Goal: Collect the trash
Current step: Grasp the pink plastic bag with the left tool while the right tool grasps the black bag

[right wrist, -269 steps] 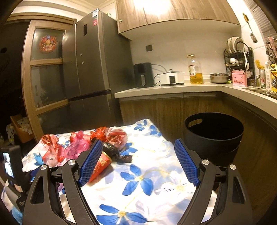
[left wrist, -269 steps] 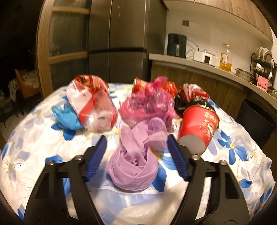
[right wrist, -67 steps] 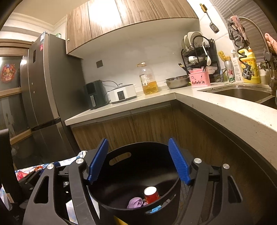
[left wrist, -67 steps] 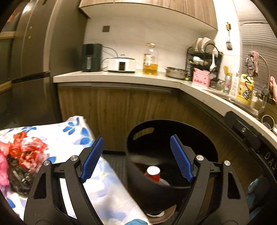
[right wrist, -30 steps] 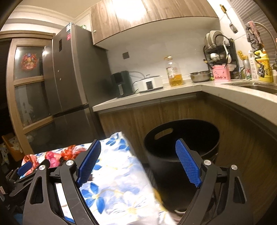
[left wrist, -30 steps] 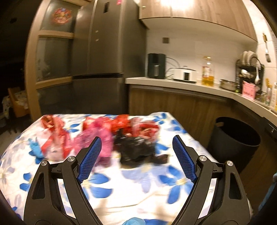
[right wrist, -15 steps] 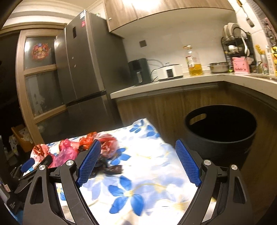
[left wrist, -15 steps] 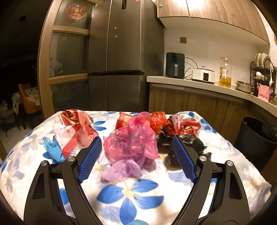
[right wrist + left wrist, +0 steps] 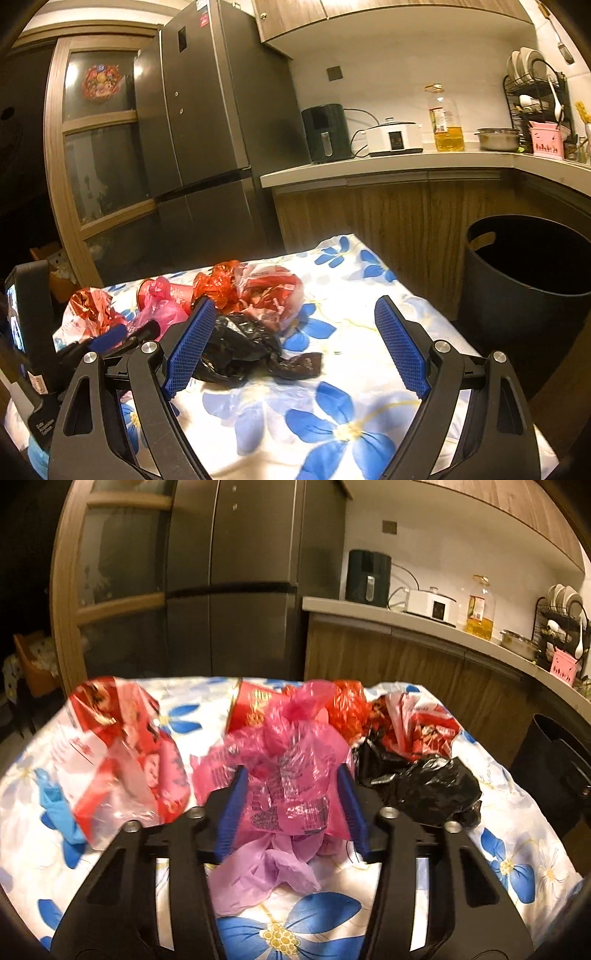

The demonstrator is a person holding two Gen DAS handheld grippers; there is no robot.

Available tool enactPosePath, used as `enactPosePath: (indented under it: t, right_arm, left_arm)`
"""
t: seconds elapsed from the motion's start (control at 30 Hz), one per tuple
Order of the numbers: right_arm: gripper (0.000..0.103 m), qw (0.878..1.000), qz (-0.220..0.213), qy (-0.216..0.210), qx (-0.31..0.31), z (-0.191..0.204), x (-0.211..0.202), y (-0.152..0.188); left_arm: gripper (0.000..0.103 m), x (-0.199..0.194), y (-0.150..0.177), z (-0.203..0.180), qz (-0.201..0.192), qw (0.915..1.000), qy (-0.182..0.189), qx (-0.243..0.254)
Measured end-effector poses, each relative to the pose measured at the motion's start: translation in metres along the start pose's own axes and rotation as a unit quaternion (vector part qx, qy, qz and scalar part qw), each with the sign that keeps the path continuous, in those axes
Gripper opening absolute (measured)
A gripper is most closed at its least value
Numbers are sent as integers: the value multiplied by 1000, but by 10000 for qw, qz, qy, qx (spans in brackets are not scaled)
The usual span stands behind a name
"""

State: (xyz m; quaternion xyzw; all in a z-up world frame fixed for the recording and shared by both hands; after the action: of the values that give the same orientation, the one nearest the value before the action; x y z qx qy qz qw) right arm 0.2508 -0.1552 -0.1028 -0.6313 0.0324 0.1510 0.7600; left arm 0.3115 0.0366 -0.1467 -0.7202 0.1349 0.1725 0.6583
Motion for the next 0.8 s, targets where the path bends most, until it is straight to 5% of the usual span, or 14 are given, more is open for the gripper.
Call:
enactPosePath:
  t: [0.17,0.57,0.8]
  right_arm:
    - [82,9998,157,-79,-118,16,18,10]
    - [72,9976,609,-249,-196,29,44,29]
    - [41,9943,905,-429,-361,38,52,42]
  left_arm:
    - [9,2,3,7,47,9995,171,-265]
    - [5,-62,-18,24,-635,9948,349,-715]
    - [5,-90,-24,37,-855,9928,200,-815]
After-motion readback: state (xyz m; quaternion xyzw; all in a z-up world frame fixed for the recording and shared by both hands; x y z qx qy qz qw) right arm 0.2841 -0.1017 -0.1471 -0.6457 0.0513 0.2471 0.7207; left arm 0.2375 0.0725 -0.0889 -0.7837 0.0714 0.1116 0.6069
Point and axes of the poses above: each gripper's, at about its wrist camera, not at the fingertips, and x roughly the way its jaws point, z to its left, y to its underside, the point moved 7 cm from there along x, roughly the way its jaws point, and after that the axes turned 5 degrees about -z, right-handed, at the moved point
